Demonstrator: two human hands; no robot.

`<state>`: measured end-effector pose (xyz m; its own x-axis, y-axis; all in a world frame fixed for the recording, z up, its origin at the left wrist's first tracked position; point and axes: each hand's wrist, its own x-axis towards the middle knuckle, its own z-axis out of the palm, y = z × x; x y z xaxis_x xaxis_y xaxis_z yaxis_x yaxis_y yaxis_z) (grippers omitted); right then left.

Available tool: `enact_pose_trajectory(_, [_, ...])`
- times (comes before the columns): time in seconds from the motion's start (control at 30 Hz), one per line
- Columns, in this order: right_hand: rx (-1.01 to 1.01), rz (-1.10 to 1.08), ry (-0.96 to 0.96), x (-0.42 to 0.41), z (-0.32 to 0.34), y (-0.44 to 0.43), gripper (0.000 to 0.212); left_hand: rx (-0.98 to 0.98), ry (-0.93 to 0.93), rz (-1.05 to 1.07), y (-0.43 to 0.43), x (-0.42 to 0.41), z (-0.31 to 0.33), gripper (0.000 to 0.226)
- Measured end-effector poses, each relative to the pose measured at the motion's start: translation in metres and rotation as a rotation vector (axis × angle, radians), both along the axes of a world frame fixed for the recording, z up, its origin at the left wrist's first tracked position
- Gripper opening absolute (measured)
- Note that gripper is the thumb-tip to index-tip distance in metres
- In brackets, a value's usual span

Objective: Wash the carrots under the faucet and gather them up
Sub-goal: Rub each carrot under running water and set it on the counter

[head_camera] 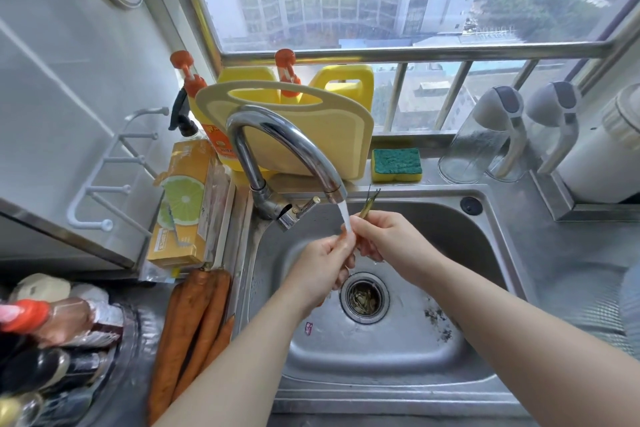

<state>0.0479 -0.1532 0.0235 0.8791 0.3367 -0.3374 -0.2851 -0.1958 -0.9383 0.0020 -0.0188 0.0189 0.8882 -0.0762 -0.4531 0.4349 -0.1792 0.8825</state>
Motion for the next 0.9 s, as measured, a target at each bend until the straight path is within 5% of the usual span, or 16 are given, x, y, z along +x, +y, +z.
enact_pose_trajectory(0.2, [0.028, 0.027, 0.059, 0.001, -0.002, 0.0, 0.03, -0.45, 0.211, 0.065, 0.01, -0.002, 0.006, 0.028])
enact_pose_trajectory(0.53, [-0.015, 0.009, 0.057, 0.003, 0.0, 0.001, 0.034, -0.303, 0.098, 0.006, 0.006, -0.001, 0.006, 0.023])
enact_pose_trajectory(0.67, [-0.02, 0.004, 0.029, 0.004, 0.0, 0.004, 0.031, -0.124, 0.082, 0.097, -0.003, 0.002, 0.005, 0.04])
enact_pose_trajectory(0.9, [-0.01, 0.205, 0.01, -0.004, -0.004, -0.004, 0.017, -0.403, 0.317, 0.208, 0.001, 0.002, 0.013, 0.039])
